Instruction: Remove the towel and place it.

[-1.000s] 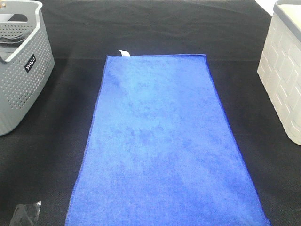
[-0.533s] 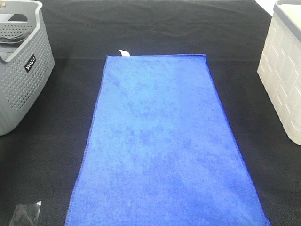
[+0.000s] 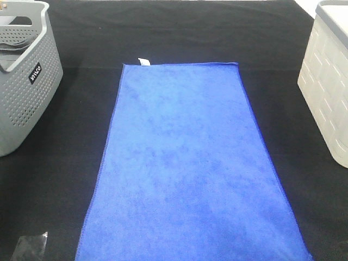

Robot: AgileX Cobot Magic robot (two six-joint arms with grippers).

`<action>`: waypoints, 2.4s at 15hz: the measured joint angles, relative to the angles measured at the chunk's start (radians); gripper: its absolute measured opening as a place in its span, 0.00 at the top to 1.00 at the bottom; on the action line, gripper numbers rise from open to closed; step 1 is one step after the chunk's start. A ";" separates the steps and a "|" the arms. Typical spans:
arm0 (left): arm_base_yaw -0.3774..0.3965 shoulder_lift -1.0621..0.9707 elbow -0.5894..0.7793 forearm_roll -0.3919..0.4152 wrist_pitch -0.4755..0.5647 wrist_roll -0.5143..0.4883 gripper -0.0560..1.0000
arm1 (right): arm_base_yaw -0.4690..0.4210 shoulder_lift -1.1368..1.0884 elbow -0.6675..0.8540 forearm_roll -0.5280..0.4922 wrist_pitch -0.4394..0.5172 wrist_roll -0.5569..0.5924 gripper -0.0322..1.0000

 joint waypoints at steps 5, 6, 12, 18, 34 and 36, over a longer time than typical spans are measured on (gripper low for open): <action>0.000 -0.431 0.370 0.013 -0.102 0.019 0.18 | 0.000 -0.444 0.329 -0.060 0.002 0.007 0.25; 0.000 -0.496 0.427 0.027 -0.118 0.038 0.18 | 0.000 -0.519 0.381 -0.071 0.003 0.010 0.25; 0.000 -0.854 0.705 0.062 -0.173 0.019 0.18 | 0.000 -0.907 0.665 -0.082 0.003 0.014 0.25; 0.000 -1.176 0.876 0.060 -0.059 0.003 0.18 | 0.000 -1.102 0.818 -0.082 0.004 -0.025 0.25; -0.062 -1.371 0.972 -0.005 -0.010 -0.027 0.18 | 0.000 -1.102 0.877 -0.078 -0.154 -0.051 0.25; -0.062 -1.371 0.972 -0.010 -0.011 -0.030 0.18 | 0.000 -1.102 0.877 -0.078 -0.154 -0.051 0.25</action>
